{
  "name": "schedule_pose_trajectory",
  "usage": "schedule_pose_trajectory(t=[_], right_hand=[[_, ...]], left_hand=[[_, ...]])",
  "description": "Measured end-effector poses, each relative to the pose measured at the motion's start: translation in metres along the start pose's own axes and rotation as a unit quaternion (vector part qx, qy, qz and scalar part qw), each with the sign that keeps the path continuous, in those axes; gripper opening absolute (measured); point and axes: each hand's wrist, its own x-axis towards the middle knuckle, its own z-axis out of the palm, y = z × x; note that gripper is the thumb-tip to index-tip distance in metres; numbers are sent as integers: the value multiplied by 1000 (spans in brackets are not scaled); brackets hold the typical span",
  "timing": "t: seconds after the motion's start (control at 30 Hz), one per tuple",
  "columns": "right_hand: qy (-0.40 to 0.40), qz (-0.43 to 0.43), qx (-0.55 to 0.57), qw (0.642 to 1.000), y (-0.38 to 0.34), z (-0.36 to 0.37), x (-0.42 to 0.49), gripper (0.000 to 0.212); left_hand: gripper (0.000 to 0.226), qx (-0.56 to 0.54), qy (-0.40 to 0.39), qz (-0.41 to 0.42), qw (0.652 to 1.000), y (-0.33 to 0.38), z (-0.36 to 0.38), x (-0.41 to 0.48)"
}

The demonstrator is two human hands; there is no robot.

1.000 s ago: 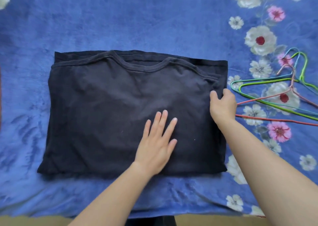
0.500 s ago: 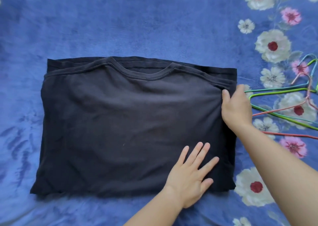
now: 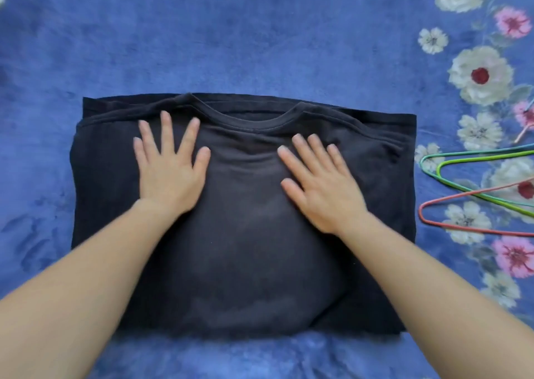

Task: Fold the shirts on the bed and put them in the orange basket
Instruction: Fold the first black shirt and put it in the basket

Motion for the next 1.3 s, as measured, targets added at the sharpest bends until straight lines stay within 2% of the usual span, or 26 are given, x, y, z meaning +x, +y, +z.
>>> schedule_pose_trajectory(t=[0.1, 0.17, 0.23, 0.3, 0.43, 0.57, 0.63, 0.73, 0.8, 0.87, 0.9, 0.97, 1.0, 1.03, 1.1, 1.17, 1.23, 1.3], right_hand=[[-38, 121, -27, 992, 42, -9, 0, 63], [-63, 175, -57, 981, 66, -22, -7, 57], [-67, 208, -51, 975, 85, -37, -14, 59], [-43, 230, -12, 972, 99, -47, -20, 64], [-35, 316, 87, 944, 107, -61, -30, 74], [-22, 321, 120, 939, 104, -53, -37, 65], [-2, 329, 189, 925, 99, -49, -40, 66], [55, 373, 325, 867, 87, -51, -40, 62], [93, 424, 423, 795, 82, -55, -34, 74], [108, 480, 508, 707, 76, -61, -28, 74], [113, 495, 538, 673, 75, -64, -25, 63], [105, 508, 569, 638, 71, -73, -24, 45], [93, 504, 581, 632, 68, -78, -23, 48], [78, 502, 587, 630, 63, -86, -22, 57], [62, 494, 600, 626, 55, -103, -17, 64], [63, 475, 617, 624, 38, -125, -8, 44], [72, 449, 632, 627, 16, -141, 3, 32], [73, 416, 636, 646, -12, -150, 20, 31]], left_hand=[[60, -8, -18, -56, 998, -1, -5, 5], [61, -36, 19, -53, 998, 15, 2, -10], [59, -65, 65, 7, 996, 46, 13, -42], [60, -98, 73, 93, 988, 89, 28, -86], [67, -164, 26, 180, 969, 177, 53, -165], [89, -193, -41, 169, 966, 238, 62, -209], [100, -196, -84, 144, 966, 254, 58, -218], [119, -146, -138, 93, 975, 269, 56, -220], [120, -132, -174, 47, 975, 275, 50, -220], [106, -136, -196, 20, 971, 278, 44, -219], [99, -149, -201, 18, 968, 277, 38, -219], [77, -216, -171, 37, 961, 266, 25, -216], [67, -305, -148, 52, 939, 254, 20, -214], [66, -401, -162, 38, 901, 238, 12, -210], [64, -560, -230, -11, 796, 202, -13, -201], [56, -658, -202, -92, 719, 164, -33, -195], [50, -727, -203, -146, 639, 128, -48, -191], [42, -767, -191, -161, 591, 91, -58, -187]])
